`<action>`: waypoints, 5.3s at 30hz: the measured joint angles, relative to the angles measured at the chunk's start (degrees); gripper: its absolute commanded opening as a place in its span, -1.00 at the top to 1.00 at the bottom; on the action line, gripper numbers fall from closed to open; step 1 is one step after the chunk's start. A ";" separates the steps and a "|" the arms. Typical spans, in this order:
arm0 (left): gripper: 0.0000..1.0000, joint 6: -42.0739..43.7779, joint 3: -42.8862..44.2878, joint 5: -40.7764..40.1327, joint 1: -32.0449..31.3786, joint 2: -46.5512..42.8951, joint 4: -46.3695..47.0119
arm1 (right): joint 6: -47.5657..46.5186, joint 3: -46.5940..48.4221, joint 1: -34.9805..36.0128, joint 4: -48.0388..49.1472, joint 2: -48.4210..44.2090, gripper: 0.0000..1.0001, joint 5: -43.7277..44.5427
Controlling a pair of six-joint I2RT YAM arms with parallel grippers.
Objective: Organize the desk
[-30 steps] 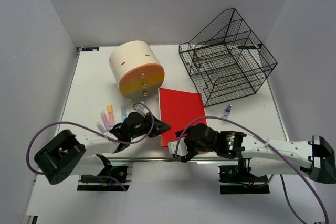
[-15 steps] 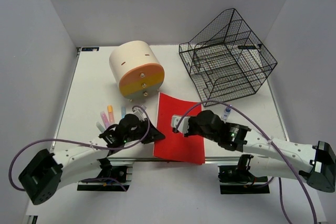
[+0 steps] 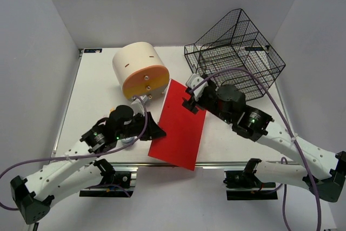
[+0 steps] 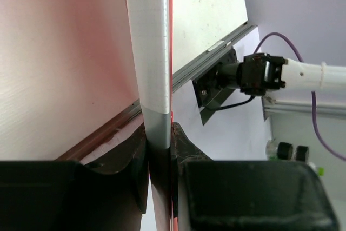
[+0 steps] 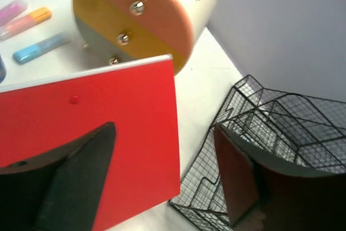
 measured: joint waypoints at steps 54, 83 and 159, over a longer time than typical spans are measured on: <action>1.00 27.74 77.85 16.92 16.96 50.56 -5.60 | 67.52 17.27 -66.47 27.85 15.82 -0.69 -72.52; 1.00 7.72 76.37 39.74 21.66 56.00 28.83 | 79.49 11.13 -70.18 49.51 16.63 -0.62 -75.56; -0.76 15.61 39.10 10.40 24.65 10.67 8.04 | 94.38 6.01 -72.17 2.67 6.51 1.00 -40.24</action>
